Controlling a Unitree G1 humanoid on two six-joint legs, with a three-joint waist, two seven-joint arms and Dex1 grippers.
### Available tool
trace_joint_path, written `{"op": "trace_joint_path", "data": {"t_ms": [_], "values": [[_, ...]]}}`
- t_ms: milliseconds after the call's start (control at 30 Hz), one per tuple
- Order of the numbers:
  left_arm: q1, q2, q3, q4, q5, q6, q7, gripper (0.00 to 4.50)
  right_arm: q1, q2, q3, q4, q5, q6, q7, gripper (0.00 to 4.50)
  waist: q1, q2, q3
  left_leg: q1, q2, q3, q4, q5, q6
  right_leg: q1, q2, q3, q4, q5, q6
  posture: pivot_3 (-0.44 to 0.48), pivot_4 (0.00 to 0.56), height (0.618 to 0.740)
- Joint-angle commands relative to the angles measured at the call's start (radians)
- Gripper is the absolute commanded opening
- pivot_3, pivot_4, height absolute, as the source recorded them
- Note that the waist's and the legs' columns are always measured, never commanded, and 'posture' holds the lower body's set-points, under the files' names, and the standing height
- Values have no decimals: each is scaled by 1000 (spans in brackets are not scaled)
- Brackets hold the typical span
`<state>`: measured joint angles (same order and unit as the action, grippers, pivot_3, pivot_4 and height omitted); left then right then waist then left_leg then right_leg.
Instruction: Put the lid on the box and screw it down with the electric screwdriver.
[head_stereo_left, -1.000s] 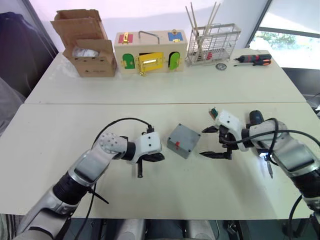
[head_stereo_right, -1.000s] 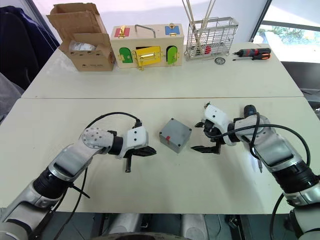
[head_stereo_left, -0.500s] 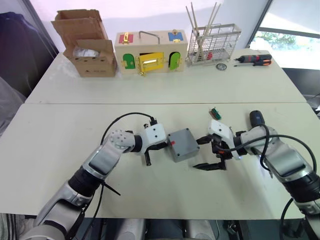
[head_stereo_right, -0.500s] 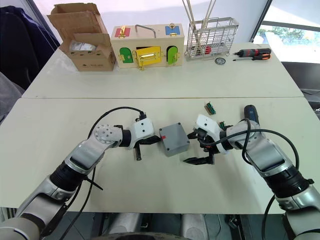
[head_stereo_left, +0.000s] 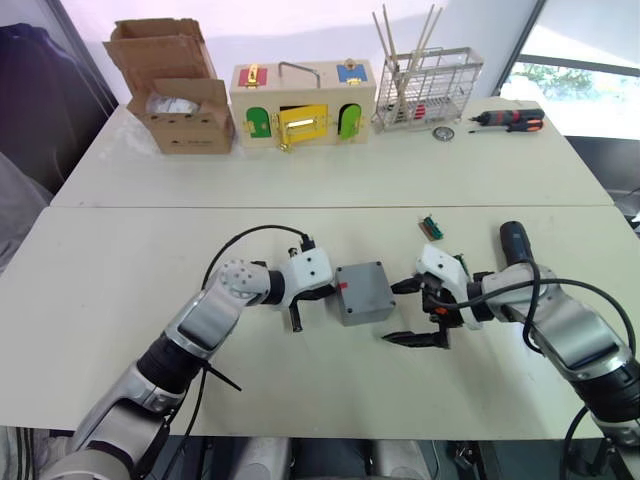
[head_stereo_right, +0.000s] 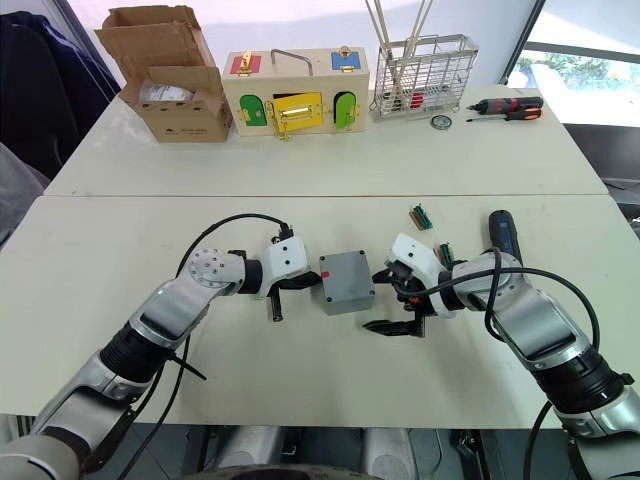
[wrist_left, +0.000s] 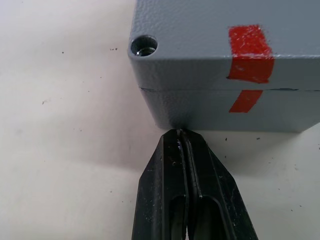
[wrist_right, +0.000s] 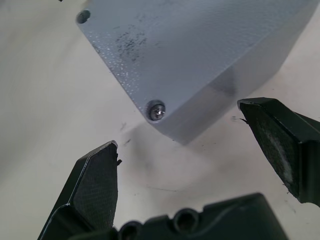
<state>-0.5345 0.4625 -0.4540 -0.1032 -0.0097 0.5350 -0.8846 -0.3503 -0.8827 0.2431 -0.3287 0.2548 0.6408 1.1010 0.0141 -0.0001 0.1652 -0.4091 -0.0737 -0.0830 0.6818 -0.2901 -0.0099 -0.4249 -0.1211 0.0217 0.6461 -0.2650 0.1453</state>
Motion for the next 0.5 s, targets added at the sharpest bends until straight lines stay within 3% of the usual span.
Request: {"op": "trace_joint_path", "data": {"t_ms": [33,133,300,400,500], "values": [[-30,-12,18,10,7,-18,9,0,1,7,-46,-63,31,37,-26,4443,1,0,0,0,0,0,0,0,0,0,0,0,0,0,0,0,150,730],[-34,-11,17,10,14,-35,11,0,22,-8,-81,-87,38,73,-54,4443,0,0,0,0,0,0,0,0,0,0,0,0,0,0,0,0,150,730],[-52,53,20,-12,66,-63,6,0,107,-86,-292,-184,82,208,-125,4443,0,0,0,0,-1,0,0,0,0,0,-1,0,0,0,0,0,150,730],[-46,106,66,-79,24,-28,-37,0,169,-89,-494,-270,206,374,-133,4443,-1,0,0,0,0,0,-1,0,0,0,-1,0,0,0,0,0,150,730],[-48,131,177,-179,-129,59,-111,0,209,-58,-689,-260,303,483,-143,4443,0,0,0,0,0,0,-1,-1,1,0,0,0,0,0,0,0,150,730]]}}
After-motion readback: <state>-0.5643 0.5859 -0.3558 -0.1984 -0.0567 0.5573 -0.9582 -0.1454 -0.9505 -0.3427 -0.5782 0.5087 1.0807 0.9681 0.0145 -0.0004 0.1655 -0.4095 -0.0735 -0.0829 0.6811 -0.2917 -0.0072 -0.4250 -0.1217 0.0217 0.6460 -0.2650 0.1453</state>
